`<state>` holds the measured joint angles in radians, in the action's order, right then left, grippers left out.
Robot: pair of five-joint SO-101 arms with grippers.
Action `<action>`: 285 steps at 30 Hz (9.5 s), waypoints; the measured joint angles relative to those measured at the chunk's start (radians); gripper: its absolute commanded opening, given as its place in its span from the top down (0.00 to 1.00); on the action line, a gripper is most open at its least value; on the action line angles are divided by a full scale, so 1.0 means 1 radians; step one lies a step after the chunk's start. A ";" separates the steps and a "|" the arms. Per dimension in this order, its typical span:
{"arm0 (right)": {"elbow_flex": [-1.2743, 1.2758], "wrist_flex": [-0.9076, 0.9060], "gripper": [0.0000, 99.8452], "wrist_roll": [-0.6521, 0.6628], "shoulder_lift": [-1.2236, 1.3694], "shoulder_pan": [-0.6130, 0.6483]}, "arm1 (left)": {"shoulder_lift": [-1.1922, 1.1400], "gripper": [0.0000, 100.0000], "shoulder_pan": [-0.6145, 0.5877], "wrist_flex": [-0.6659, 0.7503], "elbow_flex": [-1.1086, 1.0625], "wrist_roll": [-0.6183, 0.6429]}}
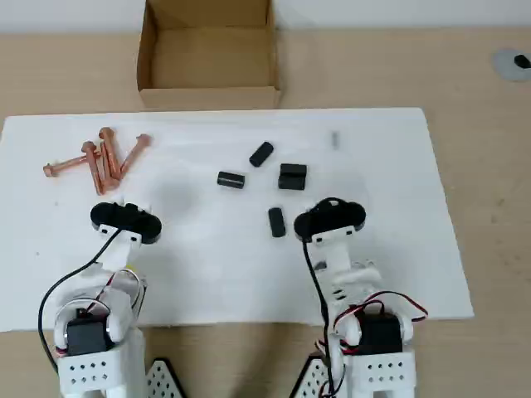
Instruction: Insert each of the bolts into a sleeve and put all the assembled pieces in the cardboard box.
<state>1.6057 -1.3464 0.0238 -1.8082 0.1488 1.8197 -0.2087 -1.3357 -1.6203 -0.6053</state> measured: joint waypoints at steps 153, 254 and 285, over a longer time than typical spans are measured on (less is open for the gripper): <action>-1.505 0.069 0.99 -0.141 1.913 0.150 | -2.561 0.91 -0.183 -0.193 2.410 0.497; -1.505 0.071 0.99 -0.141 2.005 0.150 | -2.690 0.99 0.014 -0.132 2.343 0.287; -1.875 -0.121 0.88 0.614 2.208 0.308 | -1.746 0.99 0.032 -0.399 2.157 0.569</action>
<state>-0.2693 -1.4676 0.6375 0.3997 0.4572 0.0736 -0.1765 -1.7346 0.5370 -0.0361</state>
